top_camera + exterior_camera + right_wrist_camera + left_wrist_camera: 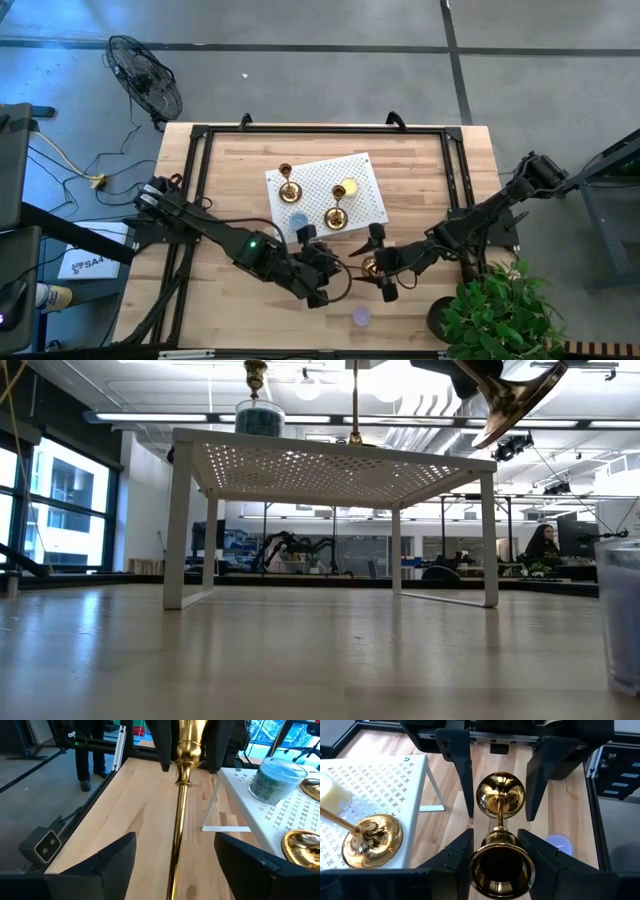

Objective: Pick & Place candle stick holders
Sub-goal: Put the yellow candle holder on the shelf

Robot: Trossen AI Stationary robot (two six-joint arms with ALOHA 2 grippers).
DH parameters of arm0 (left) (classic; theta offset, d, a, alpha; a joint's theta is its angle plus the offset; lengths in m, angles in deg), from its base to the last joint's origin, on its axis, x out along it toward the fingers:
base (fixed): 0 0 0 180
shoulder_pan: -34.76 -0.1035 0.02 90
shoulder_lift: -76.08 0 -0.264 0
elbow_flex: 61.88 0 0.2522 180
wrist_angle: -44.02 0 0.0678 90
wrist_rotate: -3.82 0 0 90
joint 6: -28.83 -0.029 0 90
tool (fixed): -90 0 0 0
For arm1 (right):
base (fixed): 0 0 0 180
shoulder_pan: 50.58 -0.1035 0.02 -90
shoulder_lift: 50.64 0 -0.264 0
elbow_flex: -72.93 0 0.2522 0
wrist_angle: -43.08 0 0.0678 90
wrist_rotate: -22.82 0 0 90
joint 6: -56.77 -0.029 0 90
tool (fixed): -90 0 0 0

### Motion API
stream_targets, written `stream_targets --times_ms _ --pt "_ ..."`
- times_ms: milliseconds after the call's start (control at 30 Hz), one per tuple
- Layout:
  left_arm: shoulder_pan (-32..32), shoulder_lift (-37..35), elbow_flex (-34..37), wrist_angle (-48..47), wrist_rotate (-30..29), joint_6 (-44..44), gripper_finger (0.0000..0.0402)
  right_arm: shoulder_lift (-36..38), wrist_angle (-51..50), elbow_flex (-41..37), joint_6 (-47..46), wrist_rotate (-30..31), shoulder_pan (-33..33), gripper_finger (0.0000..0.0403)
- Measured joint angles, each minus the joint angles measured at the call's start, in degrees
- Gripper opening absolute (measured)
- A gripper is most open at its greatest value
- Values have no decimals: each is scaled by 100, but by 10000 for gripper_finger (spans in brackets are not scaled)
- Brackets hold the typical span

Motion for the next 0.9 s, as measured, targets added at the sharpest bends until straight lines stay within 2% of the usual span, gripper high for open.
stream_targets --times_ms 400,667,733,800,900 --pt "-41 2 0 63 -17 -6 130 2 -5 0 228 -42 33 149" --pt "-63 4 0 138 -36 -28 130 4 -6 0 444 -11 48 25" --pt "-61 7 0 110 -105 -30 130 7 -7 0 456 20 57 15" --pt "-63 7 0 125 -85 -28 133 9 -24 0 455 16 56 24" --pt "-59 11 0 204 -57 -26 155 9 -42 0 518 29 50 27"
